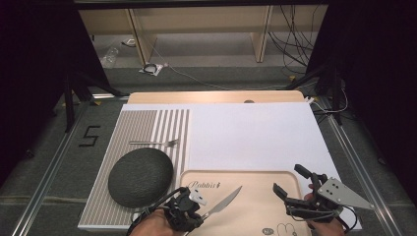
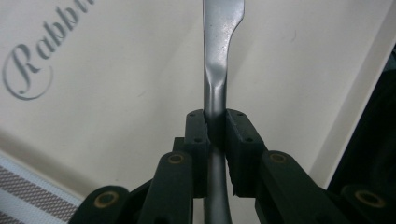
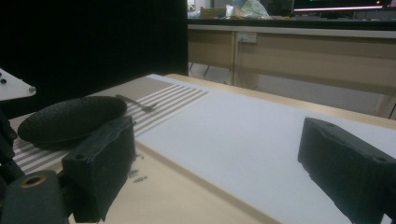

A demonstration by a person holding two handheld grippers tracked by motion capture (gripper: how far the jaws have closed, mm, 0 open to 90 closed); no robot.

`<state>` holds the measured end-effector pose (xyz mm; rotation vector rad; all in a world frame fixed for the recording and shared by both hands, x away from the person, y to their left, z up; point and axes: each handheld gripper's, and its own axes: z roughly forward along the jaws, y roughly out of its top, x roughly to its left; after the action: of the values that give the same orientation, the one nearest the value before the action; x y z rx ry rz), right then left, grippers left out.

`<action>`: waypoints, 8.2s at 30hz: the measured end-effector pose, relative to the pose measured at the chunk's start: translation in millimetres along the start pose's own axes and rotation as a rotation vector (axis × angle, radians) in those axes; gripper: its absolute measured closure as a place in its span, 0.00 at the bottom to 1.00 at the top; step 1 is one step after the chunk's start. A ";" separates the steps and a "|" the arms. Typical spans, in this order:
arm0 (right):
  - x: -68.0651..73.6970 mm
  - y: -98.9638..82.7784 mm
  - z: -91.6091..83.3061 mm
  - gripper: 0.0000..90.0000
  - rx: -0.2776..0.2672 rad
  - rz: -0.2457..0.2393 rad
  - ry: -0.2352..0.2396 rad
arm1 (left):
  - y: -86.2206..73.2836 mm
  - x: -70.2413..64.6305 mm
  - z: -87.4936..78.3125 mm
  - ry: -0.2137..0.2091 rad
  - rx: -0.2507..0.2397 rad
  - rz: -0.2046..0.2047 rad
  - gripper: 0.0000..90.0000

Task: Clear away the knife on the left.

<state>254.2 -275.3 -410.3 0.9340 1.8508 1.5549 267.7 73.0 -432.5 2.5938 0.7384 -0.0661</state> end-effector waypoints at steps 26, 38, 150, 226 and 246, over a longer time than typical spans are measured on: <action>0.9 -0.2 0.7 0.14 0.006 0.000 0.005 | -3.1 -6.2 21.1 -0.031 0.100 0.011 0.88; 1.0 -0.2 0.8 0.14 0.007 -0.002 0.007 | -3.5 -8.7 27.6 -0.027 0.119 0.012 0.89; 0.9 0.0 -0.2 0.14 -0.002 0.002 0.009 | -13.7 18.3 24.0 0.161 0.008 0.032 0.99; -0.4 -0.4 -0.3 0.14 -0.003 0.002 0.007 | -29.4 71.9 -50.4 0.266 -0.323 -0.235 0.22; -1.1 -1.4 -0.3 0.14 -0.011 0.001 0.010 | -37.7 93.3 -68.2 0.305 -0.364 -0.285 0.22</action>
<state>254.5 -276.5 -411.6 0.9247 1.8471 1.5712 323.3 176.4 -401.2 2.1598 1.1112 0.3521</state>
